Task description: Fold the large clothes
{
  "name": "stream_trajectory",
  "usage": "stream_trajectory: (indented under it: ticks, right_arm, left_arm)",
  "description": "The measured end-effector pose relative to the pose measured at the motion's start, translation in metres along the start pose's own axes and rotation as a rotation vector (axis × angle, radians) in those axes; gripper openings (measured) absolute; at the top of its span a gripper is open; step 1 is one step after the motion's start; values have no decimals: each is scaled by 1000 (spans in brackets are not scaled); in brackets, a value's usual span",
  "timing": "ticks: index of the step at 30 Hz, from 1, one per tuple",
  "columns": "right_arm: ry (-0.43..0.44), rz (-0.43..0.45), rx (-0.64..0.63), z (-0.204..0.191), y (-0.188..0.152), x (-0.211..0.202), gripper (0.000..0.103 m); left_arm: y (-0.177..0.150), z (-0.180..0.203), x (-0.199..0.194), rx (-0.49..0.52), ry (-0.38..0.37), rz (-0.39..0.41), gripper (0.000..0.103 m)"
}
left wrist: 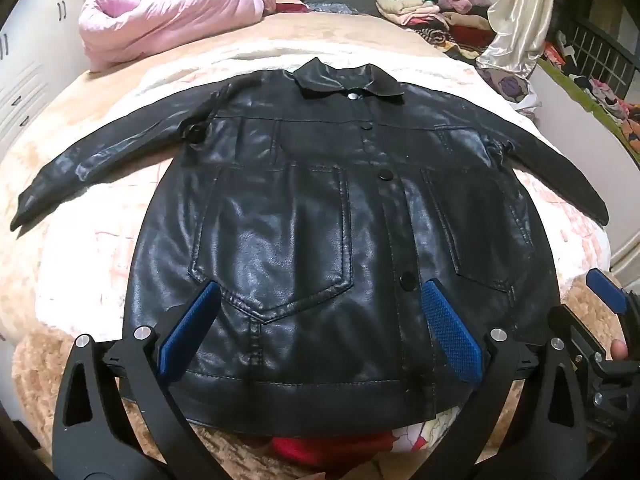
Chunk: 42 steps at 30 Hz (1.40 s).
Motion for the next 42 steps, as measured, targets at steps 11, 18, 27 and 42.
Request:
stream_trajectory:
  ticks: [11, 18, 27, 42]
  right_arm:
    - [6, -23, -2, -2, -3, 5, 99]
    - [0, -25, 3, -2, -2, 3, 99]
    - [-1, -19, 0, -2, 0, 2, 99]
    - [-2, -28, 1, -3, 0, 3, 99]
  left_arm:
    - [1, 10, -1, 4, -1, -5, 94]
    - [-1, 4, -5, 2, -13, -1, 94]
    - [-1, 4, -4, 4, -15, 0, 94]
    - [0, 6, -3, 4, -17, 0, 94]
Point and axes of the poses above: each gripper's, at about its wrist camera, not at the fingertips, and x roughly the way its jaws point, z to its right, y to its top, the point moved 10 cm from there along x, roughly the way its jaws point, and after that the axes turned 14 degrees about z, right-handed, at the moved point
